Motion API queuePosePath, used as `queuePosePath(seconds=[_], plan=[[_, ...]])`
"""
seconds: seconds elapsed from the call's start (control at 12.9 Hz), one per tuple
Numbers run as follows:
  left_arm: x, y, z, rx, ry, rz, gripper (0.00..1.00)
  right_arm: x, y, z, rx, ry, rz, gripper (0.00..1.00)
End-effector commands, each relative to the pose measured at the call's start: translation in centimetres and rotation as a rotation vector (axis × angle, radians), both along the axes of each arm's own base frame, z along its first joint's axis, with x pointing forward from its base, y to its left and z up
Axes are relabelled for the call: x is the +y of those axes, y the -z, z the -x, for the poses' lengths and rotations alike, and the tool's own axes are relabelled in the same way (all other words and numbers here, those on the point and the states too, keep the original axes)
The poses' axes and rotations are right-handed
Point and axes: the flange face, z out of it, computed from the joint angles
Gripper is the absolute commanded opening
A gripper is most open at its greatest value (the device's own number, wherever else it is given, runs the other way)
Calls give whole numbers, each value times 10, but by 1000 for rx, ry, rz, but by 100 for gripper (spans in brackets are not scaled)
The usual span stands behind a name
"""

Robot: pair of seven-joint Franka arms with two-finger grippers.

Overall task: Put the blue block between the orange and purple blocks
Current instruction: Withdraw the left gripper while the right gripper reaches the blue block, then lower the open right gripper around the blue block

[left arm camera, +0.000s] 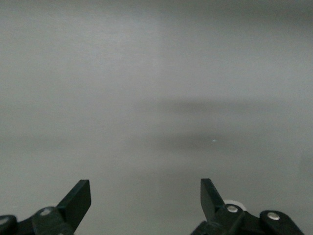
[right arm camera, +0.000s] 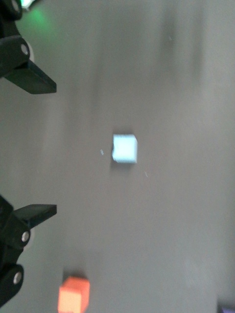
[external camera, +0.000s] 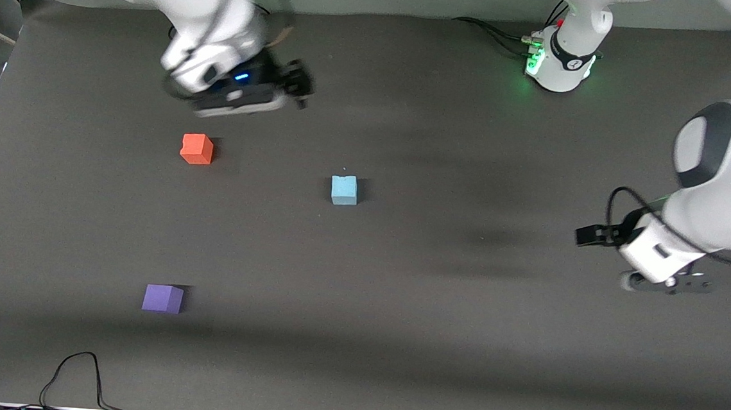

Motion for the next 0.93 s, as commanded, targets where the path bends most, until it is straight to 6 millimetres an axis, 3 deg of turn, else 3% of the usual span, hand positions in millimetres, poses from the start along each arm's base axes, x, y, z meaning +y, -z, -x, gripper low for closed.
queuePosePath(seconds=[0.0, 0.23, 0.47, 0.62, 0.85], plan=[[30, -30, 29, 4, 57, 3, 100, 46, 14, 11, 18, 32, 27, 100], [58, -80, 55, -23, 66, -14, 100, 55, 42, 22, 35, 3, 47, 100], [70, -110, 70, -48, 52, -28, 100, 52, 87, 20, 26, 3, 42, 100], [57, -120, 73, -49, 72, -29, 100, 45, 136, 16, -10, -13, 19, 100], [50, -132, 81, -53, 85, -29, 100, 43, 234, 13, -51, -5, 22, 100]])
